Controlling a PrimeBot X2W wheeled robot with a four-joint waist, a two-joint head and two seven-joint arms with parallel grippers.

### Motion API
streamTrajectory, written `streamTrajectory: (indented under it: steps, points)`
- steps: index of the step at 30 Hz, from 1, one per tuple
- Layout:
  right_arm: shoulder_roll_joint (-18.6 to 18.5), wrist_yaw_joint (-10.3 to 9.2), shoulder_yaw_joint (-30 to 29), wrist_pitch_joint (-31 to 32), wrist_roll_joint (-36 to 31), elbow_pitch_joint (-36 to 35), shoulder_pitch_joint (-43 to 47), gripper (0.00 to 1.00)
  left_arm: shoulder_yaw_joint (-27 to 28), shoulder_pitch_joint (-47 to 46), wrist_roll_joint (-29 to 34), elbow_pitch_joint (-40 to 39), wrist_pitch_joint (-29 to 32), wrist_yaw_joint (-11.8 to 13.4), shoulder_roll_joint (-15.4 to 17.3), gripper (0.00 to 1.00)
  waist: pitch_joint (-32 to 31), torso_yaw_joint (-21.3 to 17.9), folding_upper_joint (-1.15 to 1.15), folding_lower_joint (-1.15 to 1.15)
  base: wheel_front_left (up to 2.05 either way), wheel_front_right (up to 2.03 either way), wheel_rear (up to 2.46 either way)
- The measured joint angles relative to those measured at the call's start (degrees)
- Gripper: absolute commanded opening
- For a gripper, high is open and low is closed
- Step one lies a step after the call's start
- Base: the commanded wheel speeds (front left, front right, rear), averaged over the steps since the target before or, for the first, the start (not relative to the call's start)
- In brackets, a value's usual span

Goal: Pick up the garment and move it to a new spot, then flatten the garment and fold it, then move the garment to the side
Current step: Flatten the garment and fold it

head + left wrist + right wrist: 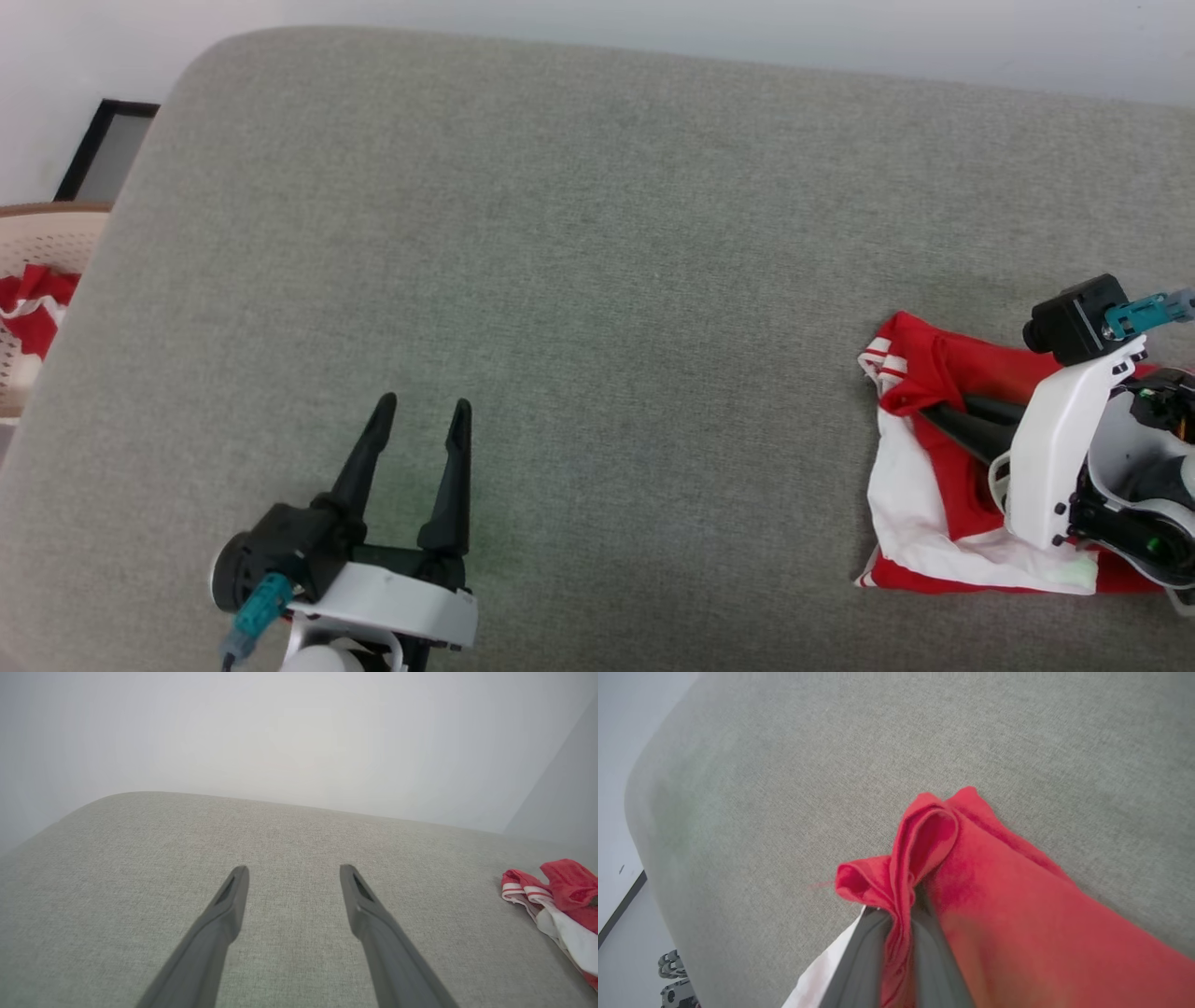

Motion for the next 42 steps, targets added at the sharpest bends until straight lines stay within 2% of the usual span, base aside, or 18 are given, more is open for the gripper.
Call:
streamTrajectory:
  steps: [1, 2, 3, 4, 9, 14, 23, 28, 33, 37, 42]
  points:
    - [0.6, 0.00, -0.2, -0.9, 0.2, 0.4, 0.2, 0.42, 0.4, 0.0, 0.5, -0.2, 0.0, 0.0, -0.1, 1.00, -0.1, -0.3, 0.00, 0.00, 0.00, 0.00, 0.00]
    - [0.8, 0.00, -0.2, -1.2, 0.6, 0.4, 0.3, 0.60, 0.7, 0.0, 0.6, -0.4, 0.0, 0.0, -0.1, 1.00, -0.2, -0.5, 0.00, 0.00, 0.00, 0.00, 0.00]
    - [1.0, 0.00, -0.4, -1.7, 1.0, 0.3, 0.4, 0.91, 1.0, 0.0, 1.2, -0.6, 0.0, 0.0, -0.1, 1.00, -0.3, -0.8, 0.00, 0.00, 0.00, 0.00, 0.00]
    - [1.1, 0.00, -0.7, -2.2, 1.6, 0.3, 0.5, 1.00, 1.4, 0.0, 1.9, -0.8, 0.0, 0.0, -0.1, 1.00, -0.4, -1.0, 0.00, 0.00, 0.00, 0.00, 0.00]
    - [0.0, 0.00, -1.9, -4.1, 3.1, -0.5, 0.9, 1.00, 2.7, 0.1, 2.6, -2.4, 0.0, 0.0, -0.3, 1.00, -1.2, -2.6, 0.00, 0.00, 0.00, 0.00, 0.00]
    - [-1.7, 0.00, -3.4, -8.9, 3.9, -0.5, 1.9, 1.00, 2.2, 0.7, 1.8, -2.1, 0.0, 0.0, 0.4, 1.00, -2.5, -4.3, 0.00, 0.00, 0.00, 0.00, 0.00]
    - [-2.1, 0.00, -2.4, -24.8, 2.3, 7.1, 3.8, 1.00, 1.3, 2.0, -0.3, 2.3, 0.0, 0.0, 2.1, 1.00, -6.0, -7.5, 0.00, 0.00, 0.00, 0.00, 0.00]
    - [-0.2, 0.00, -1.2, -34.6, 1.7, 11.5, 4.6, 1.00, 2.1, 2.4, -0.7, 4.7, 0.0, 0.0, 2.6, 1.00, -8.1, -9.4, 0.00, 0.00, 0.00, 0.00, 0.00]
    - [1.6, 0.00, 0.3, -39.9, -0.5, 14.2, 6.2, 1.00, 4.0, 4.1, -0.8, 5.4, 0.0, 0.0, 3.0, 1.00, -10.7, -11.0, 0.00, 0.00, 0.00, 0.00, 0.00]
    - [3.3, 0.01, -2.8, -40.9, -3.4, 15.6, 8.5, 1.00, 6.0, 6.0, -0.4, 4.6, 0.0, 0.0, 3.0, 1.00, -13.0, -12.0, 0.00, 0.00, 0.00, 0.00, 0.00]
    - [6.3, 0.00, -12.7, -41.0, -9.8, 12.8, 13.9, 1.00, 7.1, 7.9, -0.1, 2.6, 0.0, 0.0, 3.4, 1.00, -15.3, -12.8, 0.00, 0.00, 0.00, 0.00, 0.00]
